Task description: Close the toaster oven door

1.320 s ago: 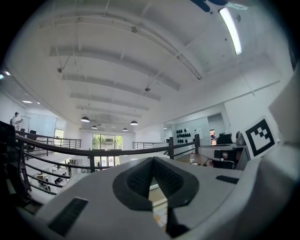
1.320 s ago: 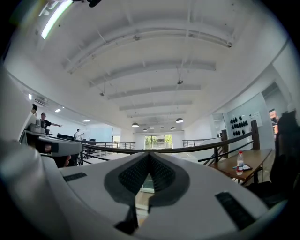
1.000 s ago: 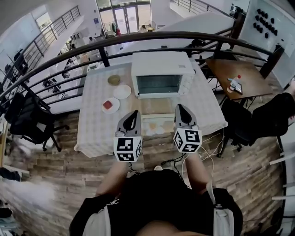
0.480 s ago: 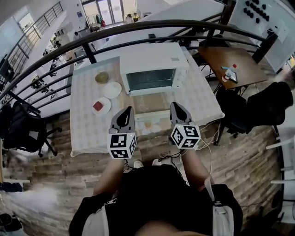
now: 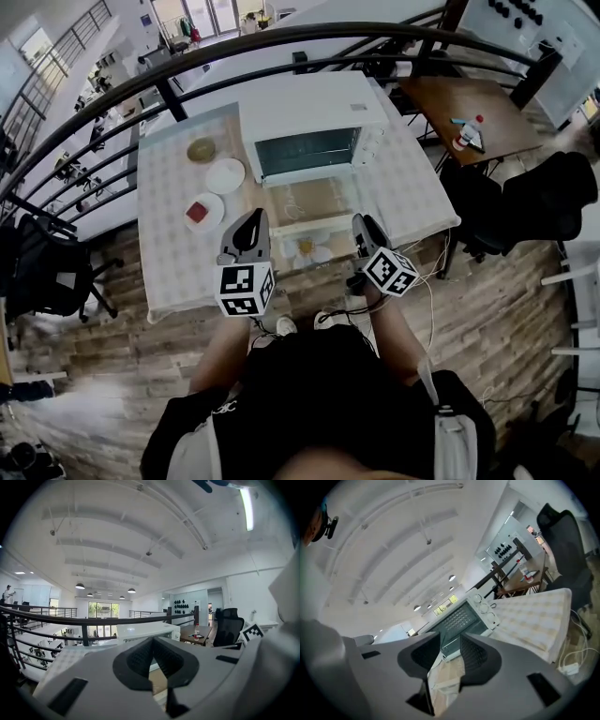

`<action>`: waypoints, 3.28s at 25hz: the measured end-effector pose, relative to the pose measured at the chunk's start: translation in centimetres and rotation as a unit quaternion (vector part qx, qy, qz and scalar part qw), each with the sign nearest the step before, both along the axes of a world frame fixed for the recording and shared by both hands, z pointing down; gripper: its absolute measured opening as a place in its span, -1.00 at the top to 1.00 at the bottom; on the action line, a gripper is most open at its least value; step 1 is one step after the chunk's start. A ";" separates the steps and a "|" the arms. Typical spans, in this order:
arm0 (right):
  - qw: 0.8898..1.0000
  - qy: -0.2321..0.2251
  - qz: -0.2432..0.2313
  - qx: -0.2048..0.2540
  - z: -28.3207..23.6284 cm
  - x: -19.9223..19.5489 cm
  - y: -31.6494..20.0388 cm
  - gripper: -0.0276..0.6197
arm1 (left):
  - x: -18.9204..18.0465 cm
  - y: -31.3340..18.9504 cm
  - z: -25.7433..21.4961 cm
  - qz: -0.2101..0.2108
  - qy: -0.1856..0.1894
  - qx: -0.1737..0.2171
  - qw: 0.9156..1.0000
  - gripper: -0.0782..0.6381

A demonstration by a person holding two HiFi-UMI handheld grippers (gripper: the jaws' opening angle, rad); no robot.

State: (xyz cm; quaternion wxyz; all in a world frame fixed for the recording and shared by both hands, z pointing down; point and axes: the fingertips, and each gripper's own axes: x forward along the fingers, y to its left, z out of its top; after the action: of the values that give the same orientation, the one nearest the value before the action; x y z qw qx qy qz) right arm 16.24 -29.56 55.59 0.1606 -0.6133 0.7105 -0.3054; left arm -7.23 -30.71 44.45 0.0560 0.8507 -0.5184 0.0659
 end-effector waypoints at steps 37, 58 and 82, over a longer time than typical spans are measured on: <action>0.927 -0.300 0.101 -0.201 22.7 2.8 -4.4 0.55 | -5.1 0.8 4.2 -0.077 -0.060 -0.058 0.994 0.74; 0.944 -0.289 0.071 -0.140 15.2 2.8 -6.5 0.62 | -3.4 -0.1 1.5 -0.065 -0.045 -0.021 0.997 0.75; 0.957 -0.280 0.046 -0.066 4.7 3.2 -16.1 0.52 | -4.8 -1.2 -0.6 -0.079 -0.029 0.015 0.996 0.74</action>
State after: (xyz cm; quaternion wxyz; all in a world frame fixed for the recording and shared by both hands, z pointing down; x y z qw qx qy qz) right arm 19.45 -45.62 60.31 0.3265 -0.5442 0.5862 -0.5035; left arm -12.00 -31.94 43.88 0.0332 0.8055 -0.5865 0.0781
